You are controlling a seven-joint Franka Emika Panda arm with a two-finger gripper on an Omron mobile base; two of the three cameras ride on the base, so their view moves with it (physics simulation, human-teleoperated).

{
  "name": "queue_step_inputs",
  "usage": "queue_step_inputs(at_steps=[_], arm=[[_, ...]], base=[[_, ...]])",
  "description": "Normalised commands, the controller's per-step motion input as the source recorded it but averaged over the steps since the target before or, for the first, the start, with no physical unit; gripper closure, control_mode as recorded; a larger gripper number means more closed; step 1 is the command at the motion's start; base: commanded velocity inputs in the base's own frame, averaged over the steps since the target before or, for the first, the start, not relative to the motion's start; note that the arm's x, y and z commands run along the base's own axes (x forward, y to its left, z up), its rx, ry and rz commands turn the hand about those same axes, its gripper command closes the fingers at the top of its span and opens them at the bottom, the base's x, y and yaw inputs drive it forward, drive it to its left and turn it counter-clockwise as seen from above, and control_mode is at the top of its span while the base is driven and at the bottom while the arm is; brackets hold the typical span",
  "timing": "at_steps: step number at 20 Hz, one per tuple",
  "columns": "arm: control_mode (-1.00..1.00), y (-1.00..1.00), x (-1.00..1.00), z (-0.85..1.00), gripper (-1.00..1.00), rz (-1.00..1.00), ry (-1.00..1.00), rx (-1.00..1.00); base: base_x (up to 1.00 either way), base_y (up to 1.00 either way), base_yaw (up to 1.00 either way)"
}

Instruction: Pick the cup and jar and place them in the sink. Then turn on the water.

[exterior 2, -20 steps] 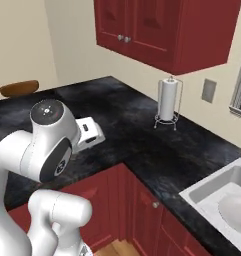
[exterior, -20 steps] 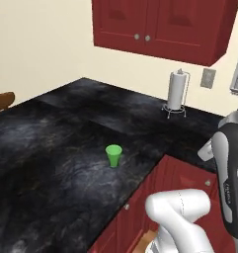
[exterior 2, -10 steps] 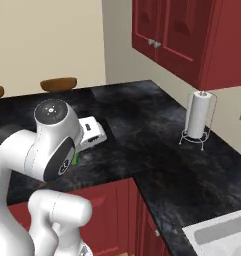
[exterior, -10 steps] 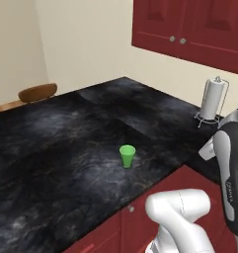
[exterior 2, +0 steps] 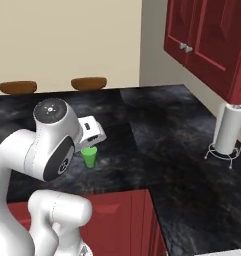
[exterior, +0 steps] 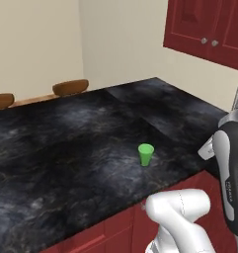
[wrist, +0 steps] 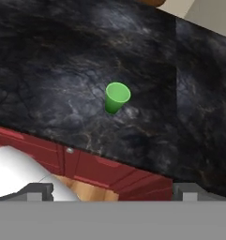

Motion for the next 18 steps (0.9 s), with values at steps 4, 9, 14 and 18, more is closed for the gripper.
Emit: queue_step_inputs(at_steps=[4, 9, 14, 18], arm=[[1.0, 0.0, 0.0, 0.0, -1.0, 0.0, 0.0, 0.0], [1.0, 0.0, 0.0, 0.0, -1.0, 0.0, 0.0, 0.0], [1.0, 0.0, 0.0, 0.0, -1.0, 0.0, 0.0, 0.0], [1.0, 0.0, 0.0, 0.0, -1.0, 0.0, 0.0, 0.0]], base=[[0.49, -0.03, 0.37], [0.45, -0.13, 0.28], [0.61, -0.12, 0.2], [0.69, -0.14, 0.2]])
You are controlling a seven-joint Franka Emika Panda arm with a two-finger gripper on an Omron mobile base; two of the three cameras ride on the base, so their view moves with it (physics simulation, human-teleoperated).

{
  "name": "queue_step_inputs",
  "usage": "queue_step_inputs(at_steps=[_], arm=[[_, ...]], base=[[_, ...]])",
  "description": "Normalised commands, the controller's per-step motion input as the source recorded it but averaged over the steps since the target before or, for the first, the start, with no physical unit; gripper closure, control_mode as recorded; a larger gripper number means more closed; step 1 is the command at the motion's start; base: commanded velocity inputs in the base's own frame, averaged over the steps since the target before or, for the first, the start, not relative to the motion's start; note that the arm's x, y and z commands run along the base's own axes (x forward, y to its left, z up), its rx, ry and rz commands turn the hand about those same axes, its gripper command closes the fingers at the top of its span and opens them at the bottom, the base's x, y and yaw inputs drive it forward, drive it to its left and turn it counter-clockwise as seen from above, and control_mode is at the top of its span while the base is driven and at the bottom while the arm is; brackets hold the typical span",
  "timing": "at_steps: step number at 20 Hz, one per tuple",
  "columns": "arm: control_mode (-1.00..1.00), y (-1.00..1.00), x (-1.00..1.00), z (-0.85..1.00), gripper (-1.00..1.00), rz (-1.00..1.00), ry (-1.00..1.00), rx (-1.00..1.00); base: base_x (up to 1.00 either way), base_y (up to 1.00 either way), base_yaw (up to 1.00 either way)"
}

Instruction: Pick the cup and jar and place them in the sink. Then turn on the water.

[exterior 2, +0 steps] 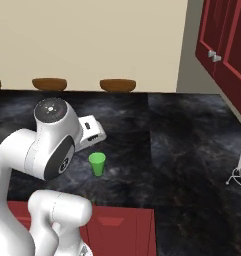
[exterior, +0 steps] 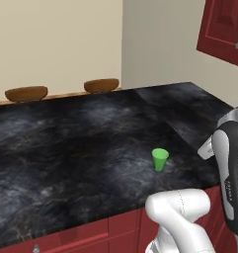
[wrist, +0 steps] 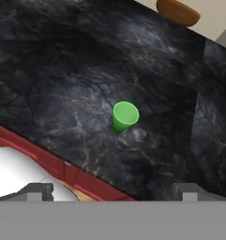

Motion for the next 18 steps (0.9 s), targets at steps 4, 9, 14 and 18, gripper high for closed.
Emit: queue_step_inputs(at_steps=[4, 9, 14, 18], arm=[[1.0, 0.0, 0.0, 0.0, -1.0, 0.0, 0.0, 0.0], [1.0, 0.0, 0.0, 0.0, -1.0, 0.0, 0.0, 0.0], [-1.0, 0.0, 0.03, 0.0, -1.0, 0.01, 0.0, 0.0], [-1.0, 0.0, 0.0, 0.0, -1.0, 0.02, 0.0, 0.0]], base=[[0.55, -0.15, 0.17], [0.58, -0.18, 0.15], [0.35, -0.04, 0.08], [0.0, 0.0, 0.0]])
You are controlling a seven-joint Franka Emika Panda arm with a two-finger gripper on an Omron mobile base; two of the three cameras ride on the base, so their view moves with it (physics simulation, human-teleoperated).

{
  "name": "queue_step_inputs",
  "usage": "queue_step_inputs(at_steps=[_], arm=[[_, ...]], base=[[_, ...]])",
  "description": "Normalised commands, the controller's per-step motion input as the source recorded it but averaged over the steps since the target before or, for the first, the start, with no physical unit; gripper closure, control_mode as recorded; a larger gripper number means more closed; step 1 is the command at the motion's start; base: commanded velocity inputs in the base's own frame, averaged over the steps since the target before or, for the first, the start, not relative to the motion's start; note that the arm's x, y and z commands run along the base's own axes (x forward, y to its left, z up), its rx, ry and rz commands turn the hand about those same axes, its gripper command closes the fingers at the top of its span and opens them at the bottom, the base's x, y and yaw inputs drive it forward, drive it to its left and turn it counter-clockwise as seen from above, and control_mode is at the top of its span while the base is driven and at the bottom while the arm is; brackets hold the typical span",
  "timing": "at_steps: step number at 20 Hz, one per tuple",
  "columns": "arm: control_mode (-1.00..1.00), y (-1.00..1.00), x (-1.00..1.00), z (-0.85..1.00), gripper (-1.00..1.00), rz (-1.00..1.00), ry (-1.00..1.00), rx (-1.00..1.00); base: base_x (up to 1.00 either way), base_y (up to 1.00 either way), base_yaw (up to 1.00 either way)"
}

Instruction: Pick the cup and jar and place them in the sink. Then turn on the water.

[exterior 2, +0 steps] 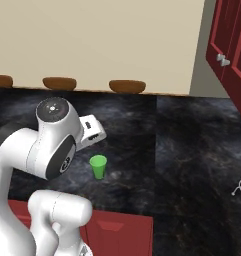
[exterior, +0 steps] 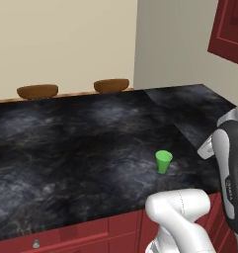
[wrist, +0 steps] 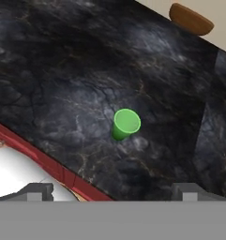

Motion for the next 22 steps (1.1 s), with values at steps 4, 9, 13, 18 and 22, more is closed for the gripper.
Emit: queue_step_inputs(at_steps=[4, 9, 13, 18, 22], arm=[[-1.0, 0.0, 0.0, -0.01, -1.0, -0.04, 0.04, 0.0], [-1.0, 0.0, 0.18, -0.09, -1.0, -0.15, 0.07, 0.0], [-1.0, 0.0, 0.23, -0.02, -1.0, -0.26, 0.09, 0.07], [-1.0, 0.0, 0.07, -0.08, -1.0, -0.26, 0.03, 0.14], [-1.0, 0.0, 0.01, -0.41, -1.0, -0.2, 0.0, 0.12]], base=[[0.0, 0.0, 0.0], [0.0, 0.0, 0.0], [0.0, 0.0, 0.0], [0.0, 0.0, 0.0], [0.0, 0.0, 0.0]])
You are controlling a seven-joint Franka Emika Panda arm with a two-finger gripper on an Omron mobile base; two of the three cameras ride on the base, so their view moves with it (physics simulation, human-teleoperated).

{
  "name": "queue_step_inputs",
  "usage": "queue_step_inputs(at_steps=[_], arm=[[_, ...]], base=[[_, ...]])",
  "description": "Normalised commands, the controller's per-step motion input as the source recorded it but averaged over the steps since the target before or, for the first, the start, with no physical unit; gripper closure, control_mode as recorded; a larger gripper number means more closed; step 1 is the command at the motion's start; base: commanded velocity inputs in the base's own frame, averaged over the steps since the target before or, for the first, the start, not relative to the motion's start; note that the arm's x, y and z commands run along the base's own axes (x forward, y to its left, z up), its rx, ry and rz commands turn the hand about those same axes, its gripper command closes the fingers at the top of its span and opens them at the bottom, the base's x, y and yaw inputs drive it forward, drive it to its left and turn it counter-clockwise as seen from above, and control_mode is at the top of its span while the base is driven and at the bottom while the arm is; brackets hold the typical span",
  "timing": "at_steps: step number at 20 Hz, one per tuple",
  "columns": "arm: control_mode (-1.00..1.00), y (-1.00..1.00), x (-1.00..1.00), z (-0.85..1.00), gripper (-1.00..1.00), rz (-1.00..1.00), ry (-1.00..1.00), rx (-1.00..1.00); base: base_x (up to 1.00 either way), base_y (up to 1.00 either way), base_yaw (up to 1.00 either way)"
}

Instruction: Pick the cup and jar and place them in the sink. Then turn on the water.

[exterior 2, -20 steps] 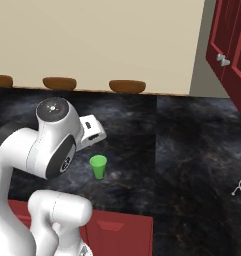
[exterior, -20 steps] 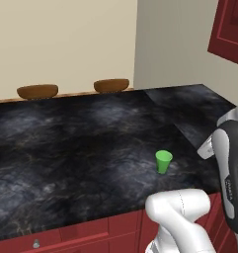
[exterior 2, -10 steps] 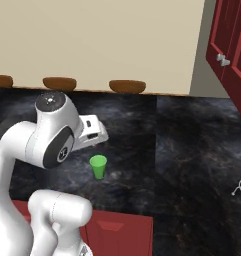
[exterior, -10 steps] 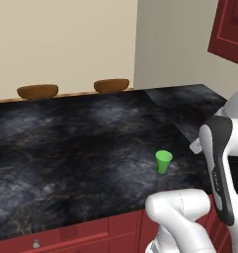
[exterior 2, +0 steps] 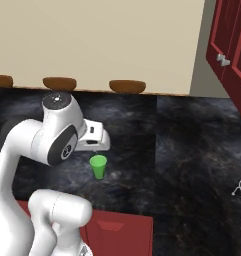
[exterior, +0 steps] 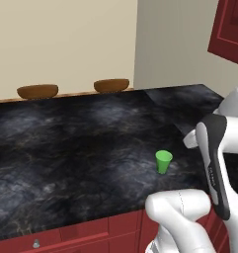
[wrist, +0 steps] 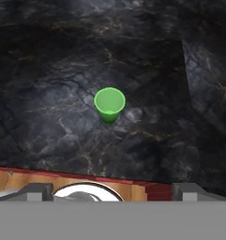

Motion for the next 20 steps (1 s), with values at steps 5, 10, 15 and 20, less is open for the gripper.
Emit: queue_step_inputs(at_steps=[5, 10, 15, 20], arm=[[-1.0, 0.01, 0.12, -0.31, -1.0, -0.14, -0.01, 0.05], [-1.0, 0.01, 0.24, -0.26, -1.0, -0.03, -0.01, 0.0], [-1.0, 0.0, 0.32, -0.35, -1.0, -0.01, 0.0, 0.0], [-1.0, 0.0, 0.43, -0.36, -1.0, 0.0, 0.0, 0.0]], base=[[0.0, 0.0, 0.0], [0.0, 0.0, 0.0], [0.0, 0.0, 0.0], [0.0, 0.0, 0.0]])
